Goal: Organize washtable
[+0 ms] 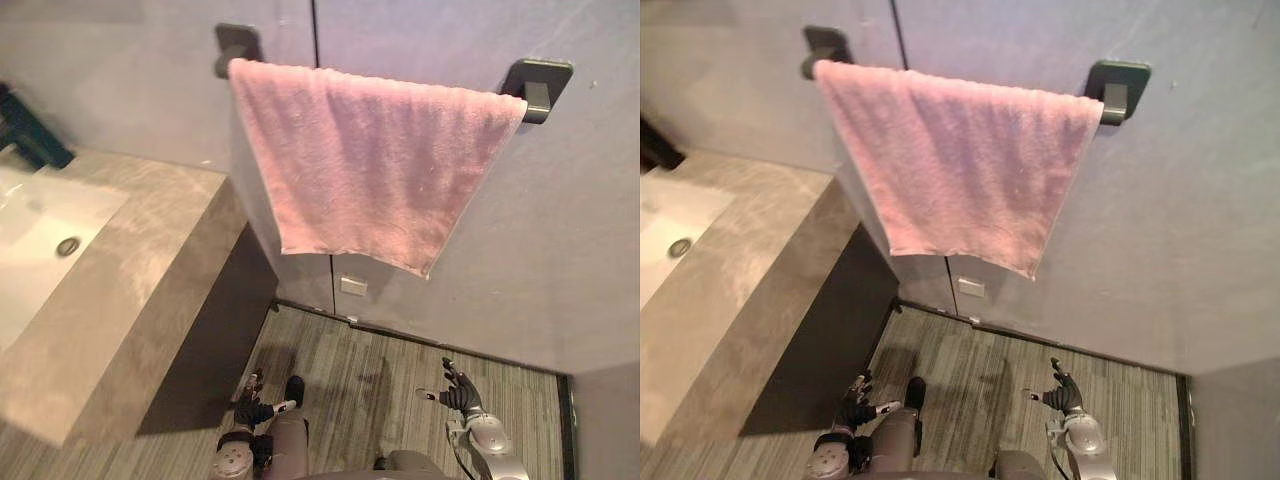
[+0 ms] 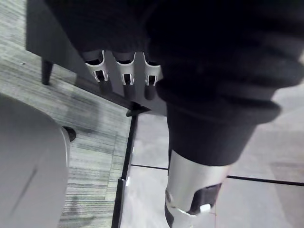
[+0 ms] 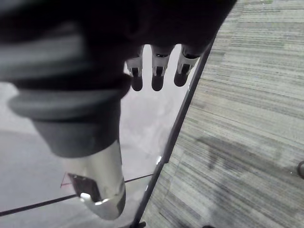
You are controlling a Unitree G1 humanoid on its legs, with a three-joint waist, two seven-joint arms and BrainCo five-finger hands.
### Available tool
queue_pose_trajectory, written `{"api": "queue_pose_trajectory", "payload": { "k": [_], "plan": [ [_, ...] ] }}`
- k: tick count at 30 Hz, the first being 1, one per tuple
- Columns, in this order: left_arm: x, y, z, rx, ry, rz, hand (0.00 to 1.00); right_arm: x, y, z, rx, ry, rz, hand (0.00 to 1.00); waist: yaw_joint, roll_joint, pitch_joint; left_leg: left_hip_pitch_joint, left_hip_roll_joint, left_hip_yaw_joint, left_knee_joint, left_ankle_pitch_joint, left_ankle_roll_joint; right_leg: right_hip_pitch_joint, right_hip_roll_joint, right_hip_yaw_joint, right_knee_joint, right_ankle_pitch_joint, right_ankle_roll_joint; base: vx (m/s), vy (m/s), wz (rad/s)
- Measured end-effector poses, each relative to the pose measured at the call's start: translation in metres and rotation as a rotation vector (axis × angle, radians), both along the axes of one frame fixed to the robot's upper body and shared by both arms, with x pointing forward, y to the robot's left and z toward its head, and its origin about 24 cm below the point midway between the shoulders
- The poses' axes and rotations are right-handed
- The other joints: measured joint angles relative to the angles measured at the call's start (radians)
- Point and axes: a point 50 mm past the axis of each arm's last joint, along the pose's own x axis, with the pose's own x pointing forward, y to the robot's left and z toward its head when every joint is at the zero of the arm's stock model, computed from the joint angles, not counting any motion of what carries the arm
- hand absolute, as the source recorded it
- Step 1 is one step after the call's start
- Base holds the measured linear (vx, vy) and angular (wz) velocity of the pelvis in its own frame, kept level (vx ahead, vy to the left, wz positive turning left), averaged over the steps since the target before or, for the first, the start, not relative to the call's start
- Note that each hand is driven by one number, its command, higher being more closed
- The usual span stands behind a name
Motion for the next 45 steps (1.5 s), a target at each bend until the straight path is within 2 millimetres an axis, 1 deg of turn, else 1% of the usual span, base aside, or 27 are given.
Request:
{"api": "queue_pose_trajectory", "payload": {
  "k": [1,2,3,4,5,7,8,9,10,11,13,19,24,28,29,32,33,34,35,36,37,38,39,40,41,43,45],
  "plan": [
    [-0.001,0.000,0.000,0.001,0.003,0.002,0.00,0.002,0.003,0.001,0.006,-0.009,-0.007,0.00,-0.010,-0.013,0.007,-0.004,0.006,0.071,0.047,-0.003,-0.001,-0.002,-0.018,-0.042,0.000,0.012,-0.016,-0.26,-0.128,0.86],
    [-0.001,0.001,0.000,0.002,0.002,0.002,0.00,0.007,0.001,0.003,0.001,-0.024,-0.016,0.00,-0.015,-0.026,0.015,-0.011,-0.012,0.104,0.160,-0.024,-0.004,-0.009,-0.043,-0.067,-0.004,0.023,-0.025,-0.24,-0.095,0.79],
    [0.000,0.002,0.000,0.005,0.000,0.001,0.00,0.008,0.000,0.004,0.000,-0.028,-0.018,0.00,-0.015,-0.027,0.016,-0.016,-0.019,0.106,0.217,-0.069,-0.005,-0.016,-0.051,-0.074,-0.007,0.034,-0.026,-0.19,-0.029,0.50],
    [-0.001,0.003,0.000,0.008,0.001,0.003,0.00,0.010,0.000,0.005,-0.001,-0.031,-0.017,0.00,-0.014,-0.028,0.017,-0.018,-0.027,0.106,0.302,-0.132,0.001,-0.022,-0.064,-0.079,-0.010,0.048,-0.026,-0.18,0.039,0.30],
    [-0.002,0.003,0.000,0.008,0.004,0.004,0.00,0.012,-0.002,0.005,-0.005,-0.029,-0.015,0.00,-0.015,-0.022,0.014,0.008,-0.026,0.107,0.408,-0.223,0.009,-0.033,-0.080,-0.093,-0.021,0.070,-0.017,-0.17,0.062,0.25],
    [-0.004,0.003,-0.001,0.006,0.012,0.004,0.00,0.010,-0.002,0.003,-0.003,-0.023,-0.021,0.00,-0.017,-0.009,0.006,0.085,-0.005,0.119,0.439,-0.300,0.012,-0.034,-0.093,-0.114,-0.032,0.088,-0.002,-0.14,0.107,0.34],
    [-0.003,0.003,-0.001,0.006,0.012,0.004,0.00,0.008,-0.002,0.002,-0.002,-0.014,-0.023,0.00,-0.018,-0.005,0.004,0.106,0.001,0.124,0.429,-0.314,0.009,-0.035,-0.097,-0.123,-0.032,0.091,0.003,-0.13,0.159,0.51],
    [-0.001,0.002,-0.001,0.005,0.010,0.001,0.00,0.005,-0.004,-0.002,0.003,0.009,-0.039,0.00,-0.027,0.012,-0.005,0.135,0.002,0.136,0.366,-0.326,-0.003,-0.035,-0.103,-0.144,-0.039,0.100,0.019,-0.13,0.185,0.57],
    [0.000,0.003,-0.002,0.007,0.012,0.000,0.00,0.003,-0.004,-0.005,0.013,0.024,-0.061,0.00,-0.044,0.016,-0.012,0.156,-0.011,0.145,0.287,-0.322,-0.008,-0.028,-0.106,-0.159,-0.068,0.118,0.035,-0.15,0.229,0.71],
    [0.001,0.005,-0.002,0.016,0.015,-0.003,0.00,-0.002,-0.004,-0.009,0.021,0.045,-0.076,0.00,-0.045,0.012,-0.020,0.211,-0.039,0.140,0.130,-0.287,-0.010,-0.011,-0.110,-0.172,-0.139,0.155,0.057,-0.15,0.205,0.54],
    [-0.001,0.010,-0.004,0.030,0.029,-0.008,0.00,-0.004,-0.003,-0.011,0.037,0.055,-0.096,0.00,-0.044,-0.002,-0.027,0.226,-0.069,0.130,0.041,-0.223,0.003,0.007,-0.128,-0.187,-0.207,0.204,0.071,-0.11,0.145,0.35],
    [-0.015,0.018,-0.012,0.051,0.101,-0.006,0.00,-0.010,-0.004,-0.016,0.050,0.080,-0.118,0.00,-0.044,0.001,-0.048,0.288,-0.104,0.129,-0.091,-0.139,0.033,0.035,-0.139,-0.187,-0.276,0.266,0.088,-0.12,0.079,0.04],
    [-0.025,0.019,-0.018,0.050,0.146,0.005,0.00,-0.017,-0.004,-0.020,0.051,0.106,-0.124,0.00,-0.048,-0.003,-0.055,0.310,-0.118,0.111,-0.137,-0.114,0.032,0.054,-0.139,-0.201,-0.306,0.278,0.099,-0.09,0.036,0.08],
    [-0.022,0.020,-0.017,0.049,0.135,0.008,0.00,-0.018,-0.004,-0.020,0.048,0.107,-0.122,0.00,-0.049,-0.008,-0.057,0.226,-0.135,0.056,-0.085,-0.115,0.032,0.045,-0.149,-0.268,-0.306,0.275,0.101,-0.03,0.019,0.50],
    [-0.018,0.020,-0.014,0.047,0.115,0.015,0.00,-0.017,-0.005,-0.019,0.047,0.105,-0.124,0.00,-0.045,-0.008,-0.057,0.171,-0.145,0.020,-0.055,-0.095,0.045,0.025,-0.158,-0.320,-0.292,0.271,0.101,0.02,0.013,1.03],
    [-0.016,0.021,-0.012,0.049,0.101,0.019,0.00,-0.014,-0.006,-0.020,0.049,0.107,-0.137,0.00,-0.043,-0.015,-0.053,0.115,-0.173,0.013,-0.049,-0.017,0.039,0.013,-0.187,-0.407,-0.250,0.261,0.087,0.01,0.028,1.32],
    [-0.012,0.021,-0.010,0.043,0.082,0.028,0.00,-0.011,-0.008,-0.019,0.043,0.102,-0.152,0.00,-0.044,-0.028,-0.048,0.112,-0.187,0.032,-0.080,0.023,0.034,0.019,-0.221,-0.442,-0.249,0.266,0.077,-0.05,0.083,1.16],
    [-0.012,0.022,-0.009,0.042,0.082,0.036,0.00,-0.003,-0.007,-0.016,0.045,0.080,-0.156,0.00,-0.040,-0.037,-0.038,0.110,-0.167,0.153,-0.039,-0.024,0.057,0.030,-0.235,-0.480,-0.249,0.265,0.078,-0.02,0.068,1.19],
    [-0.014,0.022,-0.010,0.040,0.096,0.035,0.00,0.005,-0.008,-0.012,0.037,0.054,-0.153,0.00,-0.047,-0.037,-0.036,0.126,-0.109,0.344,0.078,-0.130,0.104,0.053,-0.256,-0.524,-0.238,0.266,0.080,0.02,0.058,0.91],
    [-0.014,0.021,-0.011,0.039,0.097,0.035,0.00,0.008,-0.011,-0.009,0.029,0.041,-0.154,0.00,-0.056,-0.038,-0.036,0.153,-0.058,0.470,0.137,-0.178,0.105,0.072,-0.274,-0.559,-0.228,0.268,0.083,0.08,0.047,1.01],
    [-0.015,0.021,-0.011,0.038,0.100,0.036,0.00,0.009,-0.014,-0.007,0.022,0.034,-0.155,0.00,-0.071,-0.033,-0.037,0.187,-0.013,0.561,0.154,-0.195,0.092,0.091,-0.290,-0.591,-0.221,0.271,0.089,0.08,0.136,1.04],
    [-0.014,0.020,-0.010,0.036,0.093,0.034,0.00,0.011,-0.016,-0.006,0.016,0.029,-0.160,0.00,-0.087,-0.023,-0.039,0.217,0.009,0.604,0.124,-0.189,0.068,0.106,-0.294,-0.624,-0.221,0.275,0.102,0.05,0.191,1.12],
    [-0.010,0.019,-0.010,0.032,0.087,0.032,0.00,0.011,-0.022,-0.004,0.001,0.026,-0.169,0.00,-0.094,-0.004,-0.041,0.244,-0.022,0.564,0.030,-0.179,0.062,0.109,-0.300,-0.654,-0.227,0.285,0.123,-0.01,0.224,0.94],
    [-0.008,0.021,-0.009,0.038,0.085,0.028,0.00,0.012,-0.019,-0.005,0.009,0.025,-0.172,0.00,-0.094,-0.015,-0.038,0.252,-0.065,0.544,-0.034,-0.141,0.067,0.108,-0.314,-0.664,-0.246,0.306,0.130,-0.05,0.183,0.81],
    [-0.008,0.024,-0.009,0.048,0.086,0.025,0.00,0.012,-0.012,-0.007,0.029,0.030,-0.169,0.00,-0.093,-0.029,-0.034,0.256,-0.103,0.524,-0.099,-0.108,0.086,0.106,-0.326,-0.683,-0.263,0.318,0.135,-0.08,0.185,0.60],
    [-0.011,0.027,-0.011,0.056,0.104,0.022,0.00,0.009,-0.003,-0.011,0.054,0.044,-0.166,0.00,-0.088,-0.040,-0.030,0.255,-0.141,0.487,-0.129,-0.093,0.102,0.119,-0.344,-0.703,-0.278,0.326,0.144,-0.06,0.145,0.63],
    [-0.016,0.031,-0.013,0.067,0.123,0.024,0.00,0.008,0.005,-0.014,0.066,0.064,-0.139,0.00,-0.076,-0.044,-0.027,0.255,-0.164,0.469,-0.125,-0.094,0.102,0.135,-0.362,-0.708,-0.280,0.334,0.154,-0.04,0.086,0.45]
  ]
}}
